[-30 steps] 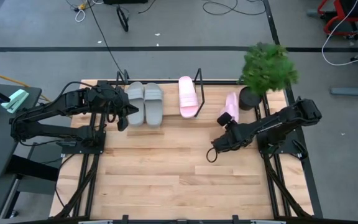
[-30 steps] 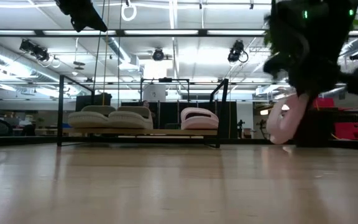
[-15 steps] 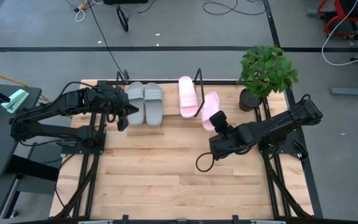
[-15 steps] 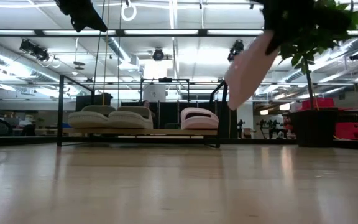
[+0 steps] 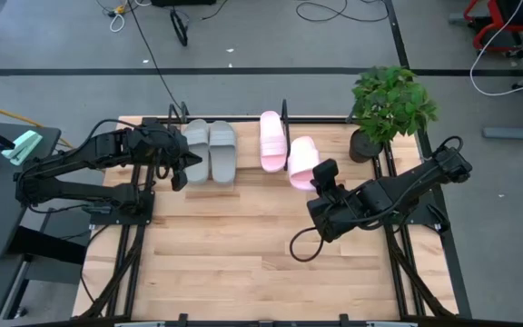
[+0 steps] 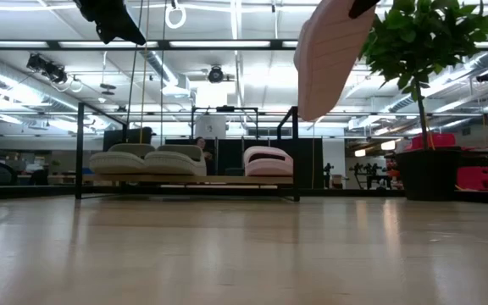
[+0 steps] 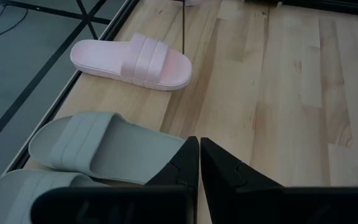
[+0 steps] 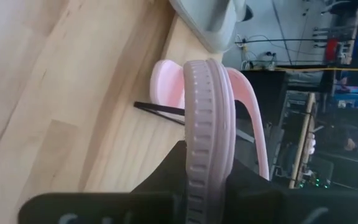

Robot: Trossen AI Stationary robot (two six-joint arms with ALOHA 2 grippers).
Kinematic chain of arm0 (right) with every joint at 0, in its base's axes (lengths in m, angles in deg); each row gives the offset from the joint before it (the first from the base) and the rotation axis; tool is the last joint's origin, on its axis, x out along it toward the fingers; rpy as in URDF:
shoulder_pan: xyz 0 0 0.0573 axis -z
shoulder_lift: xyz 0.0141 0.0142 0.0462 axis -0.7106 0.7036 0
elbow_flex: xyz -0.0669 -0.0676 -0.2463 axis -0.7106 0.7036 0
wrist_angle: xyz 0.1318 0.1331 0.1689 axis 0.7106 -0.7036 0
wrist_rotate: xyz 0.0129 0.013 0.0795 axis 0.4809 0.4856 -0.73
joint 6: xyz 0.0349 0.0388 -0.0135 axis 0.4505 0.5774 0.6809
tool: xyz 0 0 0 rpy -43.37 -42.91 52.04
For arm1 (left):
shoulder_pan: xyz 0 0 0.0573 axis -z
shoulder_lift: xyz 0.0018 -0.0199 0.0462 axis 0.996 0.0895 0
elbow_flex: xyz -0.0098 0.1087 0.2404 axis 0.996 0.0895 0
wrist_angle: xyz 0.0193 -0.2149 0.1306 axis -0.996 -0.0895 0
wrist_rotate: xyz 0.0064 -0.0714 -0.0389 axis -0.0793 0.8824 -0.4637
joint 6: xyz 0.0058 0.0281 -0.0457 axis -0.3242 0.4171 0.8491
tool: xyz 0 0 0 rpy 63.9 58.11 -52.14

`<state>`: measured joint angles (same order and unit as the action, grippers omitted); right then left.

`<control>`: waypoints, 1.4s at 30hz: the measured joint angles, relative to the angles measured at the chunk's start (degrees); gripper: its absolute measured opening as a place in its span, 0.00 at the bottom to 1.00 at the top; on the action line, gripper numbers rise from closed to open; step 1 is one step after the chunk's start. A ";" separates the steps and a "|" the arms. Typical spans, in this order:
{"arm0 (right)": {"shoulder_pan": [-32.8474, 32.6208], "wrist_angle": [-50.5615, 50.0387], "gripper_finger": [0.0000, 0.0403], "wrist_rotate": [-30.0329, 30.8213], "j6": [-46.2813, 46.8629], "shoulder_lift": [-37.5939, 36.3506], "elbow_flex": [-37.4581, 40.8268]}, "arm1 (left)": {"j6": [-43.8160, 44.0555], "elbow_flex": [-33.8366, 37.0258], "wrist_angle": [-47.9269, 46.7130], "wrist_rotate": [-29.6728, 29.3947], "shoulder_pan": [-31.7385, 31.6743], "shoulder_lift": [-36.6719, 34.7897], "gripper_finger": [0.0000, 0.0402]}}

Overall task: Pick and place slides into the shelf
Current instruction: Put the pink slipper on the shelf

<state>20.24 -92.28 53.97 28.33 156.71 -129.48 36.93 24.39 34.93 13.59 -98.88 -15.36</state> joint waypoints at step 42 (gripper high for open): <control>15.82 40.29 0.09 2.92 -31.59 14.23 0.00 | 0.13 0.01 -1.51 0.02 0.01 -0.01 0.07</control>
<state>36.06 -51.99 56.89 -3.26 170.94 -129.48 37.06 24.39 33.42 13.61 -98.87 -15.37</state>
